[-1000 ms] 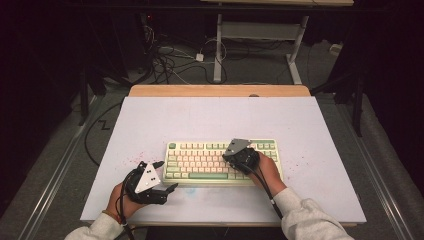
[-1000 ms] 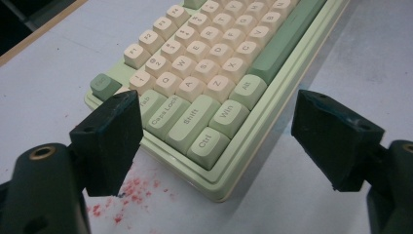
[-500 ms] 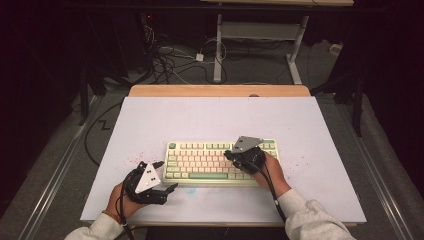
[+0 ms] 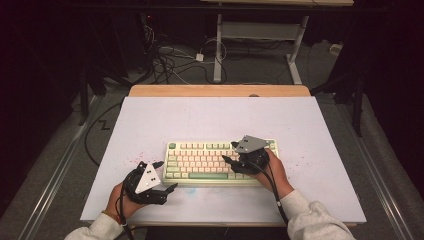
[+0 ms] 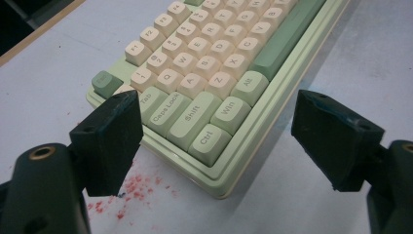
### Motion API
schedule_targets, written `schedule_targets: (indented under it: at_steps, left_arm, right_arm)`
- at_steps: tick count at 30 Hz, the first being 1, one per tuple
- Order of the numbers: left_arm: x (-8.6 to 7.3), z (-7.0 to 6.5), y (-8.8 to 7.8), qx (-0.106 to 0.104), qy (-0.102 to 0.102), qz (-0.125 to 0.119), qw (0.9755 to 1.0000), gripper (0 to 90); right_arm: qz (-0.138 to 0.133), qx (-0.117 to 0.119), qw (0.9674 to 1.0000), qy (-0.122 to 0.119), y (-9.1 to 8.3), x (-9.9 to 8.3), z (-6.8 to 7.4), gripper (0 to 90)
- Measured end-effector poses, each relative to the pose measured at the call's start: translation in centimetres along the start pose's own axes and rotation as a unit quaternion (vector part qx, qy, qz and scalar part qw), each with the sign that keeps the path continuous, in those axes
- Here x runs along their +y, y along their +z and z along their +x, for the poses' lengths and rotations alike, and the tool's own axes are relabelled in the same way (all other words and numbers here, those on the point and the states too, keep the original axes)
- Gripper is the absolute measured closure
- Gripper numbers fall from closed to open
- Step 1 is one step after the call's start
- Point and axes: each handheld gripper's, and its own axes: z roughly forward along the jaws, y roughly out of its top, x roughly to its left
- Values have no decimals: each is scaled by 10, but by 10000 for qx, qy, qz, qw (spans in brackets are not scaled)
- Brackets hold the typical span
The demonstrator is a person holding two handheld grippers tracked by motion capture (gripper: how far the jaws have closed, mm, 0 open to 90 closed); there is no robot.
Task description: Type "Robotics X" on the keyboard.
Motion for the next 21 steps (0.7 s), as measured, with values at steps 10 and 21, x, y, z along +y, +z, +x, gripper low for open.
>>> schedule_targets:
  at_steps: [10,21]
  left_arm:
    - [0,1,-2,47,-4,-27,10000,184]
    - [-1,3,-3,47,-77,-44,9999,184]
  right_arm:
    - [-307,-113,9994,95,-8,-2,1,232]
    - [-564,-207,9982,-63,-26,-3,3,238]
